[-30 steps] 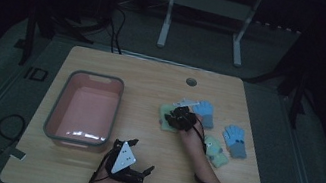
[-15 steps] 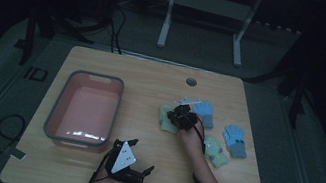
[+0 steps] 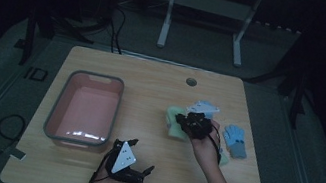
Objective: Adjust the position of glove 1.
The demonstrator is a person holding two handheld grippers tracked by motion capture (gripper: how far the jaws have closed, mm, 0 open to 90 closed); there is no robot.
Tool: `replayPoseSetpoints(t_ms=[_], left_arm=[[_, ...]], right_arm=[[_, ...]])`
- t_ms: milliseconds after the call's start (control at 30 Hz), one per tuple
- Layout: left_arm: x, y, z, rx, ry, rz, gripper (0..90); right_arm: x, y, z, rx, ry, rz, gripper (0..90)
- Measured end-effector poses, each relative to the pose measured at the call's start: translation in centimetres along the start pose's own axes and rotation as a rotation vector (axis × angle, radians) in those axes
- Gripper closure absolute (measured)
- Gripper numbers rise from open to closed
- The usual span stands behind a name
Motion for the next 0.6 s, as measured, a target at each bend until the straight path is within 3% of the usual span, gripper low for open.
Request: replayPoseSetpoints(t_ms=[133, 300, 400, 600], left_arm=[[0.0, 0.0, 0.0, 0.001, -0.002, 0.002, 1.3], [0.0, 0.0, 0.0, -0.001, -0.004, 0.003, 1.3], [0.0, 0.0, 0.0, -0.002, -0.002, 0.003, 1.3], [0.0, 0.0, 0.0, -0.001, -0.002, 0.001, 1.2]], right_arm=[[0.9, 2.5, 0.4, -0.02, -0.011, 0.0, 86.5], [2.3, 5.0, -0.3, -0.032, 0.013, -0.047, 86.5], [3.1, 5.5, -1.3, -0.018, 0.021, -0.072, 86.5], [4.2, 5.6, -4.3, 0.019, -0.05, -0.098, 86.5]])
Point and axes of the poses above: each handheld gripper's, and its own axes: y roughly backward along the jaws, z roughly out of its top, x roughly to its left, the point moved 6 cm from there along -y, roughly forward along the jaws, and after that the axes turned 13 degrees about -x, right-handed, at the moved point
